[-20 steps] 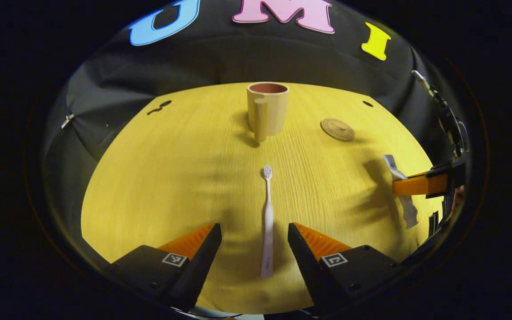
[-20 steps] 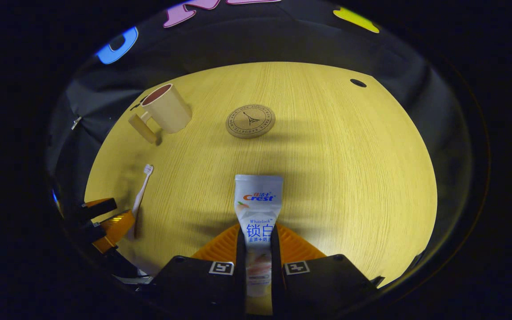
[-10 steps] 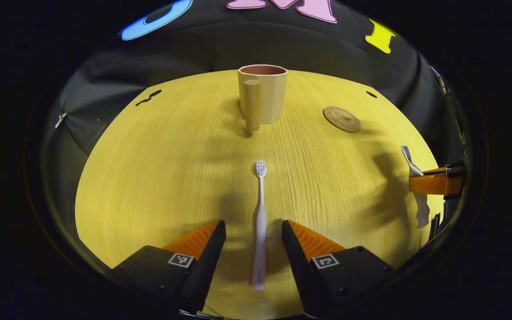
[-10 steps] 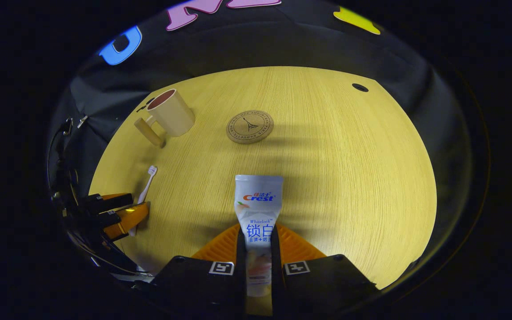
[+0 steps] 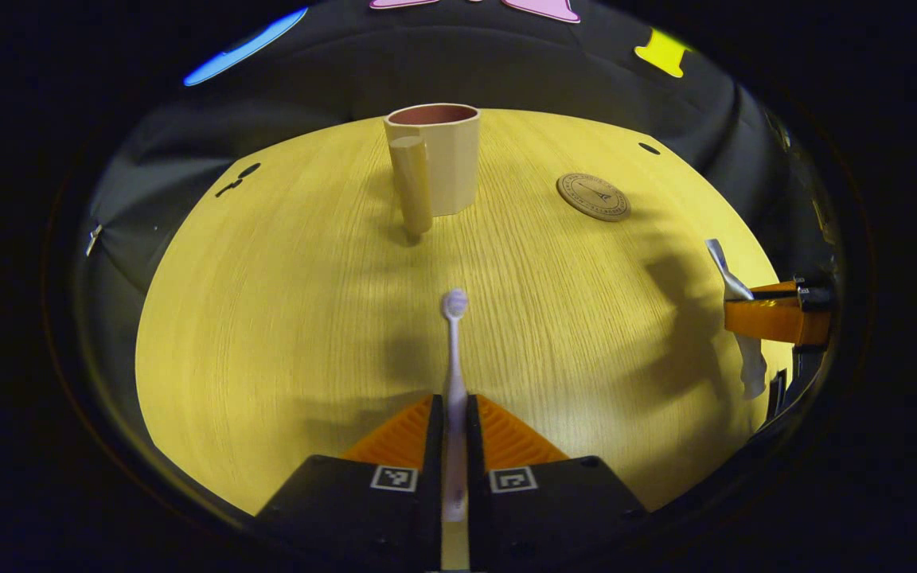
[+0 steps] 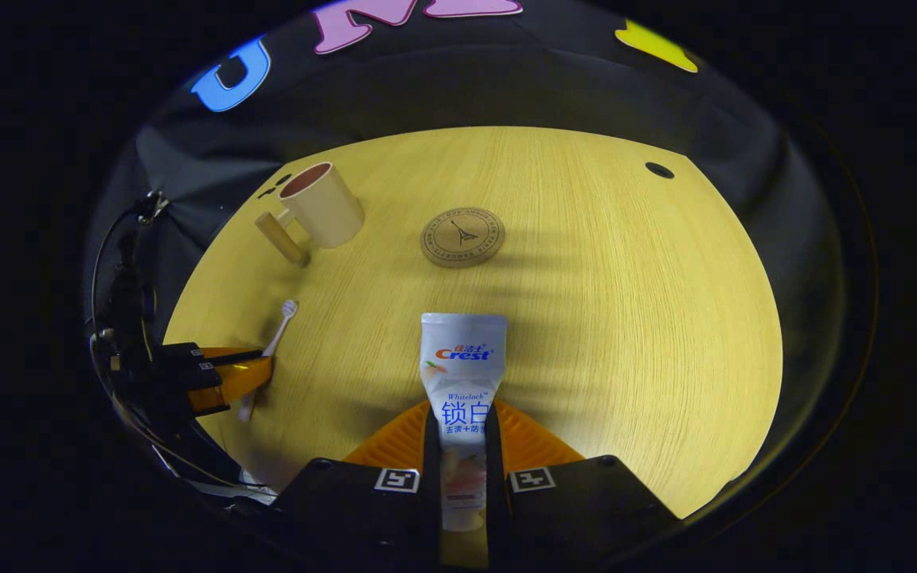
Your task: Put the toothbrush and toothpaste on the desktop into the cup, then pick up the cup and place it on the coaster on the desktop.
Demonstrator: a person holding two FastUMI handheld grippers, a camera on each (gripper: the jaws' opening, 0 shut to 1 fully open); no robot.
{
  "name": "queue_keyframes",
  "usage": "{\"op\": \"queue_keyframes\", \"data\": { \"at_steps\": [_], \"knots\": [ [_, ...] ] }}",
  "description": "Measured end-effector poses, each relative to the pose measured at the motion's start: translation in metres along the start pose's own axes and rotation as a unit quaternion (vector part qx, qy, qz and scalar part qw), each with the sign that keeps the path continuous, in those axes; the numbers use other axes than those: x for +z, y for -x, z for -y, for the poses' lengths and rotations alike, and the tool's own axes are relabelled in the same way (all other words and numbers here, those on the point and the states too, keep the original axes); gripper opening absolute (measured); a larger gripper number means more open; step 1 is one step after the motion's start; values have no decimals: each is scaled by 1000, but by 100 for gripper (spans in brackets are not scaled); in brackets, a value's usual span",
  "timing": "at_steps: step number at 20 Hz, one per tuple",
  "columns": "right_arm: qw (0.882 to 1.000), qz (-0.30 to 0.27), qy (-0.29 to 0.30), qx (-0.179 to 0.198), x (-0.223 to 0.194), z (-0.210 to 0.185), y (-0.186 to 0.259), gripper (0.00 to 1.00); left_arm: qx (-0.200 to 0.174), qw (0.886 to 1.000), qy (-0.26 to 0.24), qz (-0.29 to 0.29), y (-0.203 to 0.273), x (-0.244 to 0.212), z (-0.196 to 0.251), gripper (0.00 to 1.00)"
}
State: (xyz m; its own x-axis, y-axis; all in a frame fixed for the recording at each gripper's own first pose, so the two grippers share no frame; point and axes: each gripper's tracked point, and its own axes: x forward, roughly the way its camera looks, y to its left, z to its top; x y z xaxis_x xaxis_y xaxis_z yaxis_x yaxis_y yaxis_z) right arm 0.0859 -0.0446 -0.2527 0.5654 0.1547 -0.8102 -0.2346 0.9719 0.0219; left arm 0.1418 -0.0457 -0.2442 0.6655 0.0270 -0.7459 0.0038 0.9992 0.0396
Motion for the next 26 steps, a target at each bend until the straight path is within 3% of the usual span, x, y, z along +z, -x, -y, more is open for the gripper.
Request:
{"op": "queue_keyframes", "data": {
  "at_steps": [4,5,6,11,15,18,19,20,26],
  "knots": [
    [999,31,37,9,31,-10,7,27,-1,1000,11,5,-2,3,0,9],
    [998,41,42,13,40,-15,10,26,-2,1000,13,7,-2,3,0,12],
    [998,49,43,19,48,-20,12,26,-3,1000,11,10,-1,3,0,6],
    [994,89,54,46,91,-47,21,26,-8,999,18,35,4,9,-3,7],
    [988,120,72,64,124,-68,26,26,-43,995,38,80,28,27,1,6],
    [983,144,83,72,149,-81,28,26,-39,990,55,122,51,45,-8,6],
    [982,153,86,76,158,-87,29,26,-41,988,63,134,59,49,-10,2],
    [980,162,90,77,166,-90,29,26,-45,986,72,147,66,54,-12,6],
    [967,213,101,96,226,-124,25,26,-41,976,101,191,103,58,-27,6]
  ]
}}
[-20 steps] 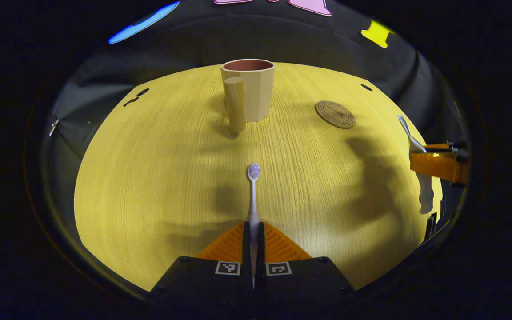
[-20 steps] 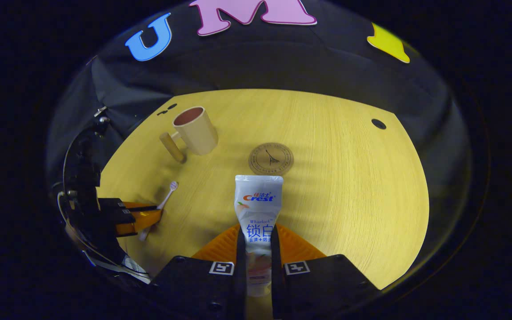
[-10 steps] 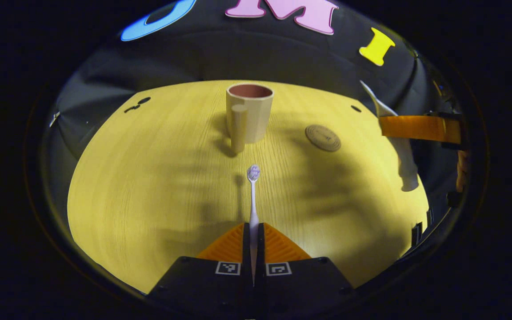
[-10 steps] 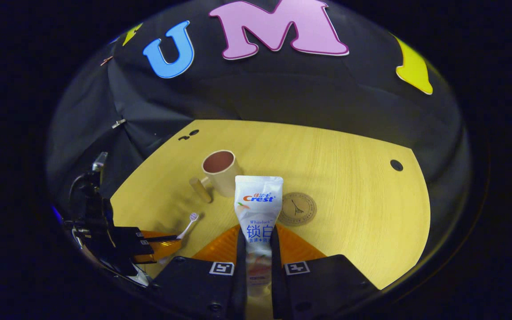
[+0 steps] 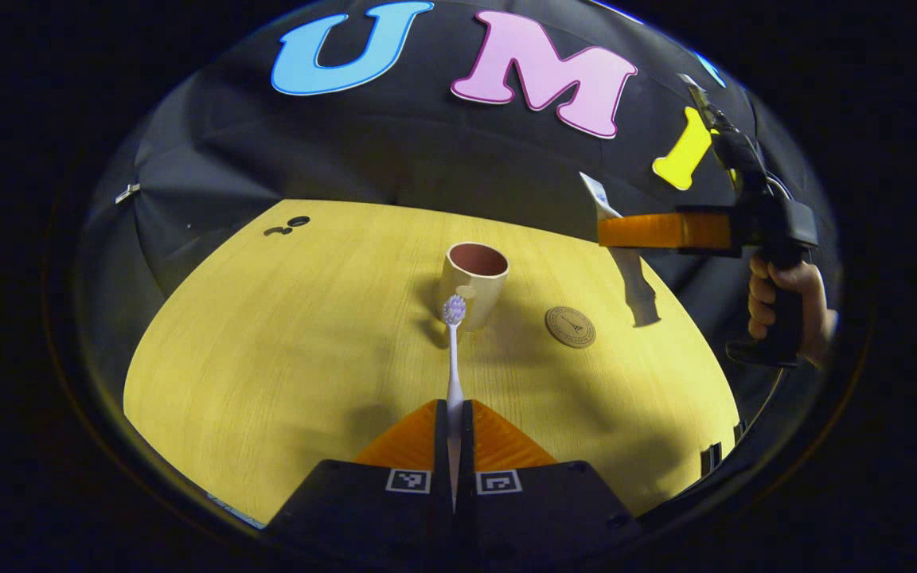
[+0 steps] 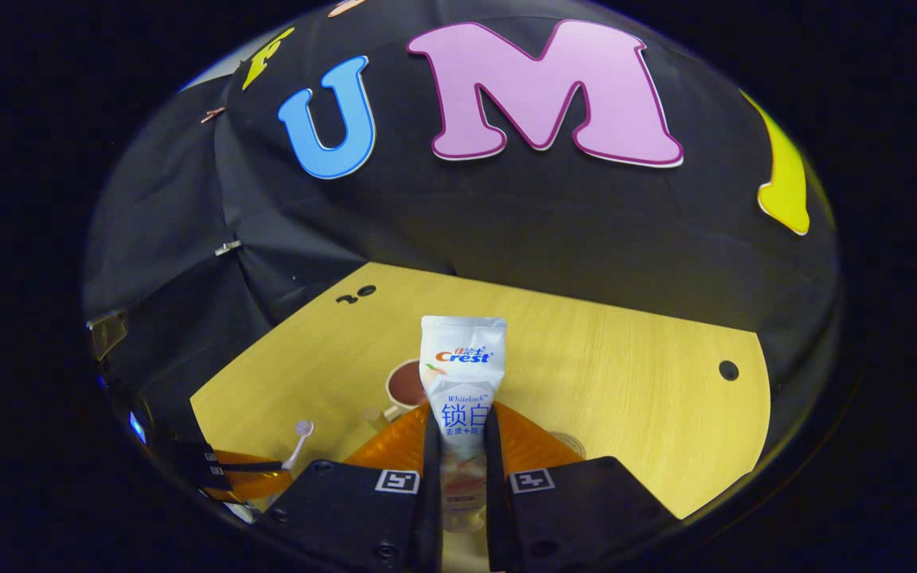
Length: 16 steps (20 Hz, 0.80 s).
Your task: Put the toothbrush and toothpaste on the desktop into the cup, then pick up the cup and place it on the coaster on the desktop.
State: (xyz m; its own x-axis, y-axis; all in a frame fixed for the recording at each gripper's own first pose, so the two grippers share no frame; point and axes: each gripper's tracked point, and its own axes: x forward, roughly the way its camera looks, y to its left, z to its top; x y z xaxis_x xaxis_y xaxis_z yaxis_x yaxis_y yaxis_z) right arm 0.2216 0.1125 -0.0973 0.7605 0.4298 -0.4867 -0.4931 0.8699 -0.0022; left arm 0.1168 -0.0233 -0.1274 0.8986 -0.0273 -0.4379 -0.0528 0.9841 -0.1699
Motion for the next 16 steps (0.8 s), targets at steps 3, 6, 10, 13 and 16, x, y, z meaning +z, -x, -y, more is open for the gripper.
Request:
{"op": "queue_keyframes", "data": {
  "at_steps": [3,6,10,13,16],
  "knots": [
    [1000,31,1,8,30,-13,-20,26,-1,1000,13,11,10,-2,-4,6],
    [998,60,7,17,49,-28,-41,26,8,999,27,16,18,-6,-13,7],
    [996,81,1,29,57,-44,-72,26,25,998,49,22,26,-10,-27,6],
    [995,91,1,29,57,-47,-96,26,41,997,58,27,29,-13,-39,6],
    [995,98,7,26,52,-47,-117,26,58,996,70,27,29,-18,-54,6]
  ]
}}
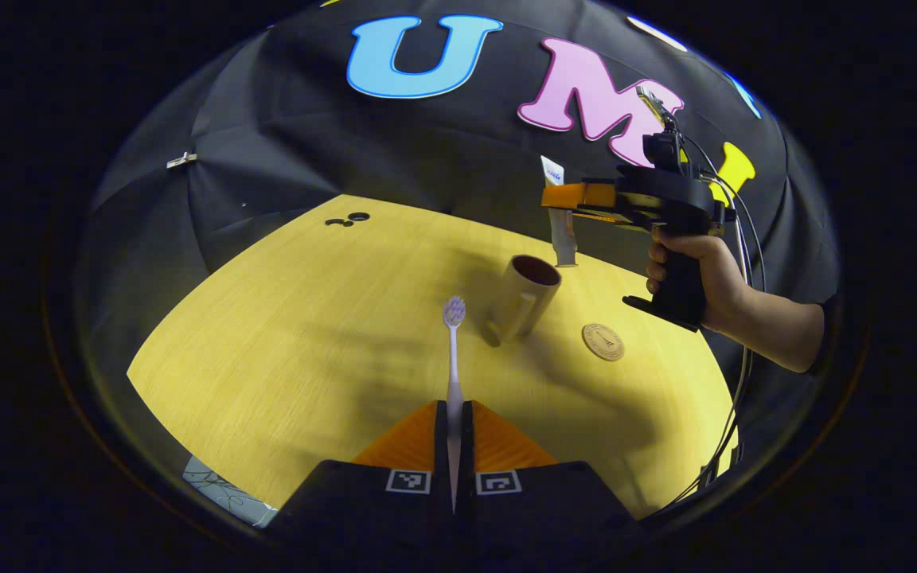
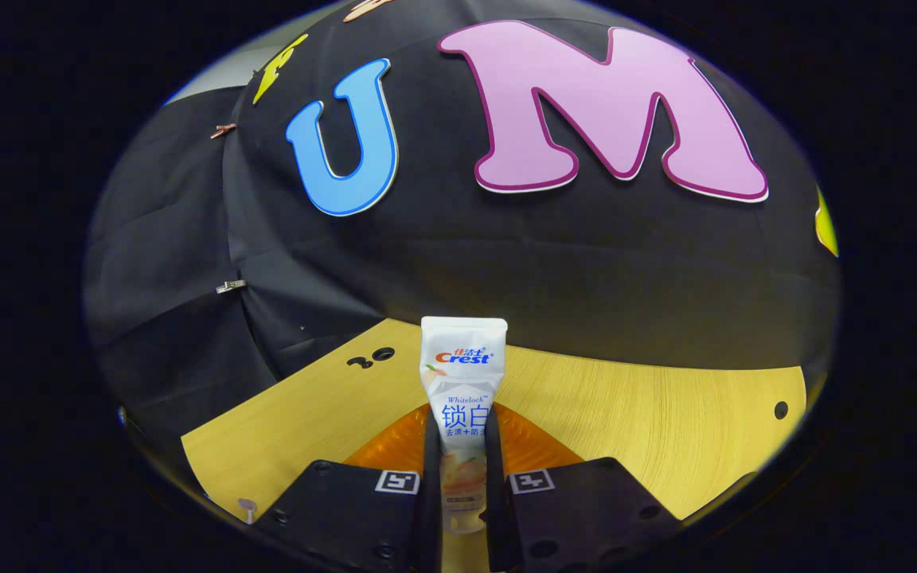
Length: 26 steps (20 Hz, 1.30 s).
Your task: Put the toothbrush and toothpaste on the desktop into the cup, then pick up the cup and place it on the coaster on the desktop.
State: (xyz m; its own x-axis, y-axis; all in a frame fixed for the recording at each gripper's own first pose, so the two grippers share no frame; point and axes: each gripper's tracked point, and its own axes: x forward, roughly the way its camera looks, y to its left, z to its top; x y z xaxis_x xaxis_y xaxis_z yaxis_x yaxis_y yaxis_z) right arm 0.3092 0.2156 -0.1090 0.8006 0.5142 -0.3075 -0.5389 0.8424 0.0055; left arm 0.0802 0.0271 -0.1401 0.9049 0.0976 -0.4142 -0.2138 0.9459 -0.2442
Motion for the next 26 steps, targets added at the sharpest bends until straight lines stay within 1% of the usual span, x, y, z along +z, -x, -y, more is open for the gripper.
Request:
{"op": "queue_keyframes", "data": {
  "at_steps": [3,4,5,8,9,10,13,14,16,17,18,19,20,21,22,23,25,26],
  "knots": [
    [1000,1,-6,-3,-8,4,-16,26,5,1000,20,3,-4,0,-7,6],
    [1000,-1,-9,-2,-14,4,-19,26,5,1000,25,6,-4,1,-9,1],
    [1000,-1,-11,-5,-18,7,-22,26,5,1000,29,9,-6,3,-9,6],
    [1000,2,-1,-6,-29,10,-28,26,2,999,35,12,-10,3,-10,6],
    [1000,3,1,-4,-33,10,-29,20,1,999,36,12,-11,3,-10,6],
    [1000,2,2,0,-37,9,-31,26,1,999,36,13,-12,3,-9,6],
    [1000,-11,2,7,-60,6,-30,28,2,999,41,14,-13,-2,-7,6],
    [1000,-14,0,14,-66,4,-28,24,-1,999,43,11,-12,-5,-4,6],
    [1000,-19,4,24,-73,-1,-25,27,-5,999,36,4,-14,-11,1,6],
    [999,-23,7,29,-78,-3,-23,34,-6,999,31,2,-14,-12,3,6],
    [999,-20,10,34,-77,-5,-21,34,-8,1000,28,3,-15,-11,6,6],
    [999,-19,12,42,-76,-8,-16,46,-11,1000,25,5,-15,-10,8,6],
    [999,-19,15,41,-74,-7,-15,65,-13,1000,24,6,-16,-8,11,6],
    [999,-21,16,41,-75,-6,-12,69,-15,1000,22,9,-18,-6,15,6],
    [999,-24,16,38,-76,-3,-6,84,-17,1000,17,13,-19,-3,18,11],
    [999,-24,14,37,-74,0,0,98,-18,1000,10,18,-20,1,21,6],
    [999,-16,10,31,-64,8,14,99,-26,999,-11,33,-24,16,33,6],
    [1000,-8,10,29,-59,11,23,98,-32,998,-23,44,-26,26,40,11]
  ]
}}
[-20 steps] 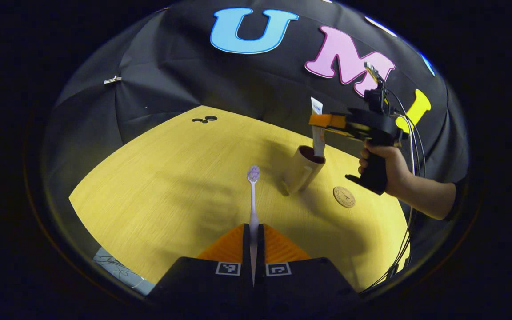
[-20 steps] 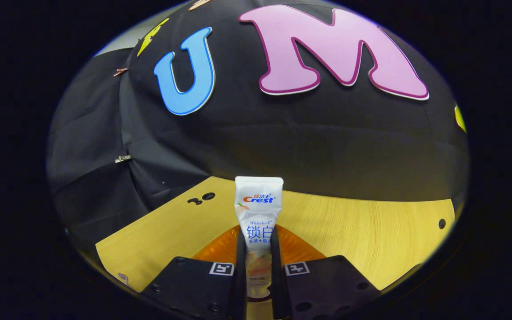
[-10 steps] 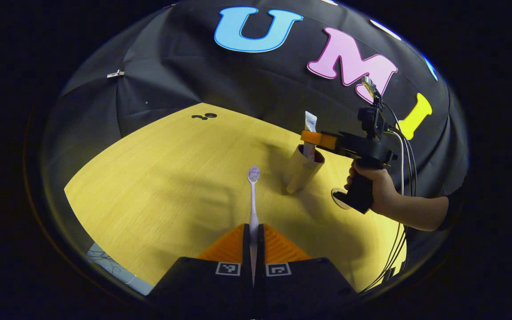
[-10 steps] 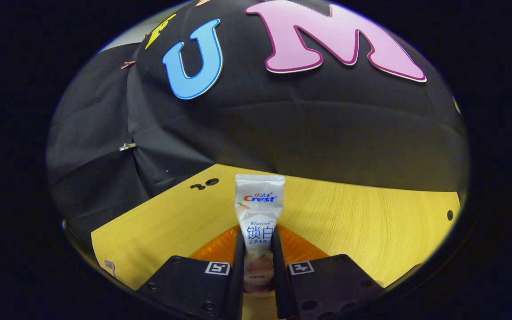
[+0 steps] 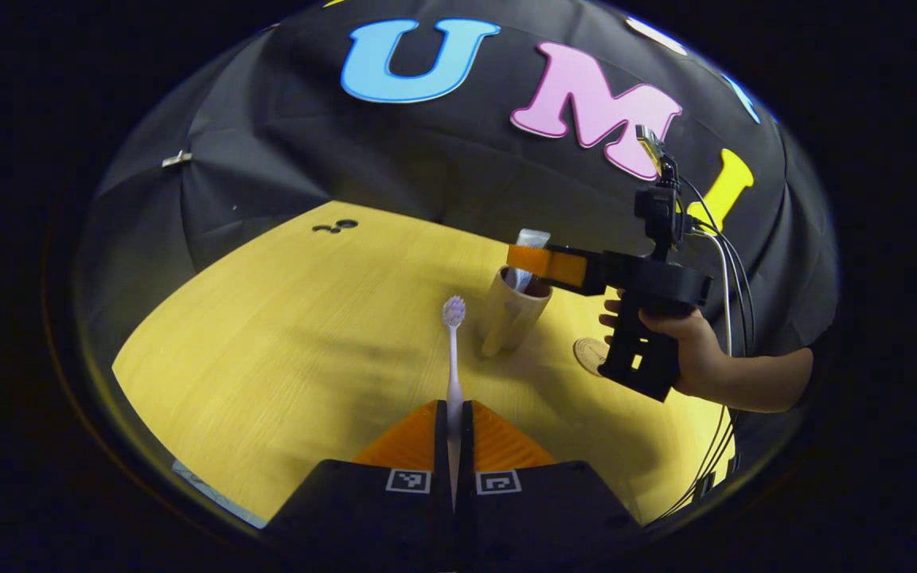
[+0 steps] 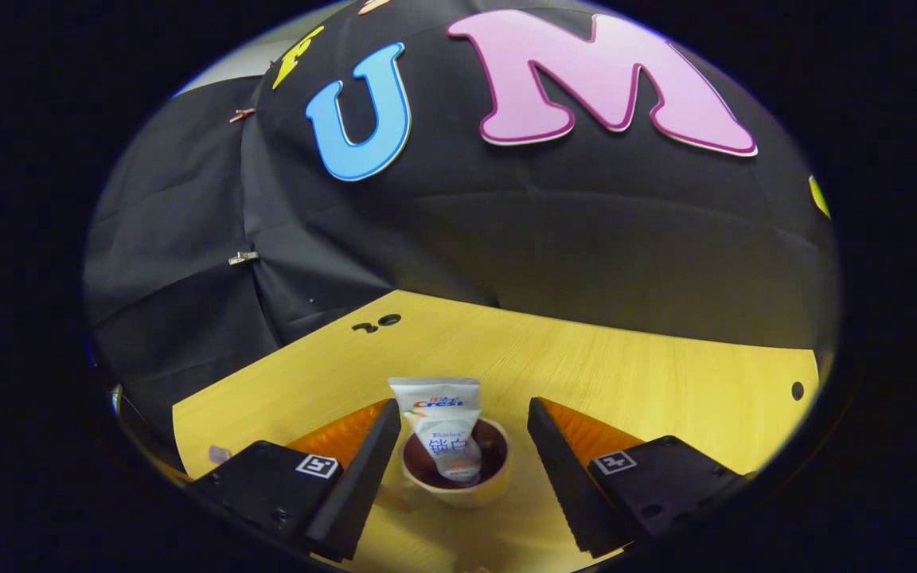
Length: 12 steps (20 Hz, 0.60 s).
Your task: Put the toothbrush and toothpaste on the desktop into the cup, then pick up the cup and place it on the coaster on the desktop.
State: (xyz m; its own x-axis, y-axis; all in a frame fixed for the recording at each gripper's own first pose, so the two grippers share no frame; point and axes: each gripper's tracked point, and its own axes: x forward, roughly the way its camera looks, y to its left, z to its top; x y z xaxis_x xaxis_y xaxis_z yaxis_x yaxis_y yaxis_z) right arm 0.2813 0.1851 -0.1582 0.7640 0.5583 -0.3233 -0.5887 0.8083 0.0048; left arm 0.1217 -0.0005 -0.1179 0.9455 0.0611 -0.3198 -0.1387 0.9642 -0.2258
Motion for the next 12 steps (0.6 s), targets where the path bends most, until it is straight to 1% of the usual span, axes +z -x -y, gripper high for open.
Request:
{"op": "queue_keyframes", "data": {
  "at_steps": [1,2,6,10,11,12],
  "knots": [
    [1000,8,1,-3,6,4,11,98,-8,1000,-12,13,-3,12,8,6],
    [1000,16,2,-9,13,10,22,98,-18,999,-21,26,-7,25,16,6],
    [999,40,-5,-32,31,36,60,98,-64,994,-30,86,-26,84,54,6],
    [997,44,-9,-63,33,70,88,99,-100,984,-31,141,-46,130,82,6],
    [996,43,-13,-72,33,77,96,98,-106,982,-33,150,-53,140,87,11],
    [996,43,-16,-80,32,87,102,98,-111,980,-36,159,-58,149,90,11]
  ]
}}
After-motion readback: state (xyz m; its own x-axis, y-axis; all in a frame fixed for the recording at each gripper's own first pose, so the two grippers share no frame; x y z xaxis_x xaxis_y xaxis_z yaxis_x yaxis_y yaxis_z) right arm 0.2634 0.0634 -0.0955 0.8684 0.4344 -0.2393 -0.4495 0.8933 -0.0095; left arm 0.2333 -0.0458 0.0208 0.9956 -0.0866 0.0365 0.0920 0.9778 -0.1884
